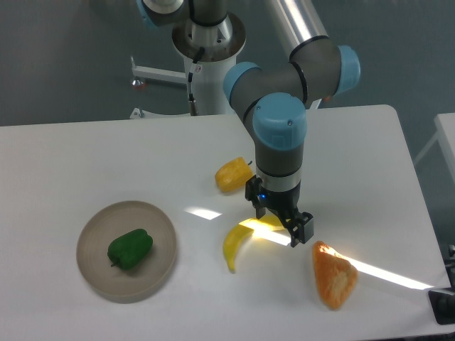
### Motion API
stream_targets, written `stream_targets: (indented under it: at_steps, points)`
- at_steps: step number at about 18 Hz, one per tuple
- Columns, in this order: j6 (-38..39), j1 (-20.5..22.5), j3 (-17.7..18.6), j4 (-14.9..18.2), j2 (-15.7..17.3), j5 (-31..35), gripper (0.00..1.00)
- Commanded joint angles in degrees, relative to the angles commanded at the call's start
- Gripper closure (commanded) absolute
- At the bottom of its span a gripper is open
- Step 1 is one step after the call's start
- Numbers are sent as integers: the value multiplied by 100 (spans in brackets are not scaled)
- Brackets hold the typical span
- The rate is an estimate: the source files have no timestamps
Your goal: Place the green pepper on the plate
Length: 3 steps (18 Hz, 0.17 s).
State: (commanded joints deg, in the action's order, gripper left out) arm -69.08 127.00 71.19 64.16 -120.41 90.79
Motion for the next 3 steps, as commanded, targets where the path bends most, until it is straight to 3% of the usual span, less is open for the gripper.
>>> stream_targets:
  at_steps: [3]
  points:
    - [0,-9,9,0,-9,26,0]
